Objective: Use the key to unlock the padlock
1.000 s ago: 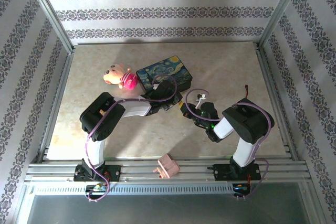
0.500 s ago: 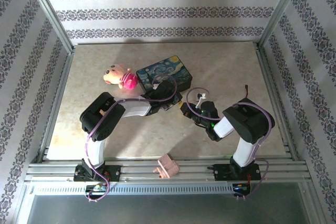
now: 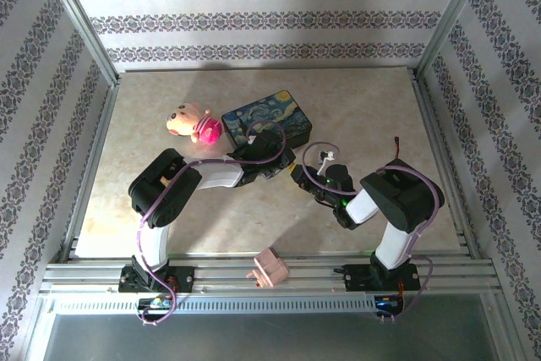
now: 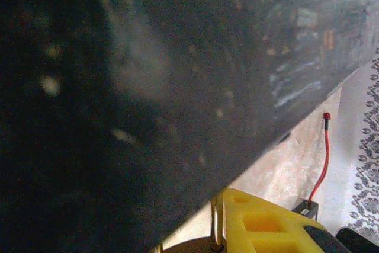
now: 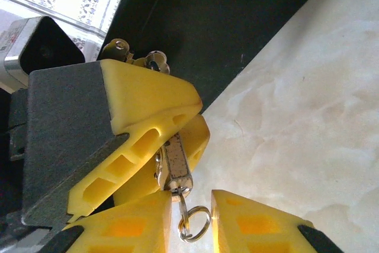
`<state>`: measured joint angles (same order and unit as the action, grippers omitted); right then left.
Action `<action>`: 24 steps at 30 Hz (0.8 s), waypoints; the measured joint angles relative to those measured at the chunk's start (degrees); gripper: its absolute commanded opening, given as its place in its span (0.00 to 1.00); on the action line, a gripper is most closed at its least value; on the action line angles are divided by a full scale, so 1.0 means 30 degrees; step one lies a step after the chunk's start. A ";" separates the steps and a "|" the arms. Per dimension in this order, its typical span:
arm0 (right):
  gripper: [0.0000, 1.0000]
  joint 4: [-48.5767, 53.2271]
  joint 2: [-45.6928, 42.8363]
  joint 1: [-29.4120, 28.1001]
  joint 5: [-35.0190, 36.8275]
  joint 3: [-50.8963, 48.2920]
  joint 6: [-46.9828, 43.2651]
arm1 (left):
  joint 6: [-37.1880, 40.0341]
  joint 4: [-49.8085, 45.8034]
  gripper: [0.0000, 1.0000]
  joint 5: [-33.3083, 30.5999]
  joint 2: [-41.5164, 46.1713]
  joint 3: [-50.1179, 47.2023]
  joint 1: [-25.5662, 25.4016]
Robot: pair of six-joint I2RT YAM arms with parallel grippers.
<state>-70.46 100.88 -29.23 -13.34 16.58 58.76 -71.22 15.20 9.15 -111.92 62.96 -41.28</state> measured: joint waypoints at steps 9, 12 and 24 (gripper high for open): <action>0.28 -0.0911 -0.0947 0.0211 0.0357 -0.0816 0.0000 | 0.0073 0.0379 0.24 0.0423 0.0007 -0.0138 -0.0211; 0.27 -0.0889 -0.1421 0.0211 0.0510 -0.1173 -0.0022 | 0.0073 0.0510 0.24 0.0437 0.0007 -0.0197 -0.0219; 0.20 -0.0627 -0.2492 0.0197 0.0940 -0.2280 -0.0073 | 0.0080 0.0699 0.24 0.0452 0.0007 -0.0284 -0.0219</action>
<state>-72.34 93.41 -28.64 -10.52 9.74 58.54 -70.98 17.30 10.50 -111.90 62.11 -41.93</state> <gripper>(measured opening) 0.203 0.262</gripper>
